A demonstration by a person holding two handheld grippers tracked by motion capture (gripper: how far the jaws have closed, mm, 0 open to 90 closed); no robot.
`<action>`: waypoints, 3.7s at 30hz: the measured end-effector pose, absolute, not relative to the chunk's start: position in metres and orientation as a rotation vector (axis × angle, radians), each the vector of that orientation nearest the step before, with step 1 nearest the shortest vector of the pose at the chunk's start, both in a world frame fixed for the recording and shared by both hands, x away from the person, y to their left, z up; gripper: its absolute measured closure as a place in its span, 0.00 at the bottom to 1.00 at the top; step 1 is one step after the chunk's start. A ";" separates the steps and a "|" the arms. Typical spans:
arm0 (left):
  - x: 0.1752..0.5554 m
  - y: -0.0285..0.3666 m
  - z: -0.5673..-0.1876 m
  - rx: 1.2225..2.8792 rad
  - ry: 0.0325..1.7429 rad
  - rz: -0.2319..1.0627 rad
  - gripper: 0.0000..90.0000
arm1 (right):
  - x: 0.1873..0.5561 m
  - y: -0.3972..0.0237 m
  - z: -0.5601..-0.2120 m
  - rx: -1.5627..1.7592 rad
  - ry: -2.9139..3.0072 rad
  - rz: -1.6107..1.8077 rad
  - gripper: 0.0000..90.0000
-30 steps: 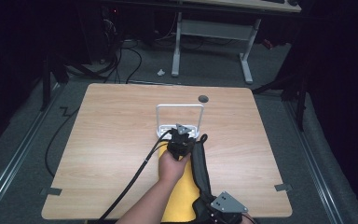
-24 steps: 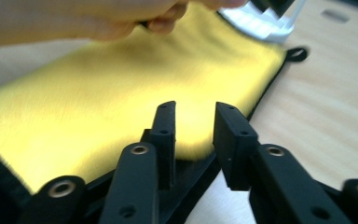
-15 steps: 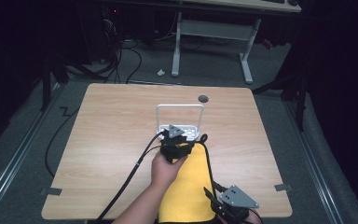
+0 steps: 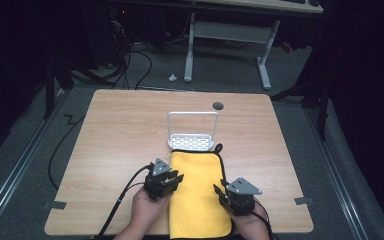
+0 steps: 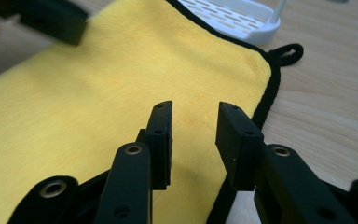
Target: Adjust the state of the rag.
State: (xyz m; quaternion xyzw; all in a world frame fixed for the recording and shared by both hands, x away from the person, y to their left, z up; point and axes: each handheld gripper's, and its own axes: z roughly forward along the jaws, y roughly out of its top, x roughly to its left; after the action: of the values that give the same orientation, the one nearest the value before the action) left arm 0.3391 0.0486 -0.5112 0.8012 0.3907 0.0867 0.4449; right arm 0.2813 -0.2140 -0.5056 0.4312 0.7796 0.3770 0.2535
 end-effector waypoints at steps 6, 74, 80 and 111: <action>0.328 0.041 -0.523 2.088 0.946 0.225 0.81 | 0.312 -0.204 -0.524 1.263 2.156 0.908 0.79; 0.380 0.089 -0.535 1.903 1.174 0.119 0.82 | 0.364 -0.172 -0.528 1.347 2.227 0.984 0.87; 0.378 0.087 -0.532 1.895 1.153 0.142 0.90 | 0.363 -0.173 -0.527 1.340 2.214 1.000 0.88; 0.358 0.080 -0.459 1.715 0.965 0.340 0.92 | 0.328 -0.187 -0.459 1.191 1.936 1.213 0.87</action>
State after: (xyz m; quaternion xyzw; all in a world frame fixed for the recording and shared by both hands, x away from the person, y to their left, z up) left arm 0.3578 0.0805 -0.4586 0.7218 0.4064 0.1433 0.5416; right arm 0.3283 -0.1875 -0.4592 0.4438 0.7216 0.4523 0.2789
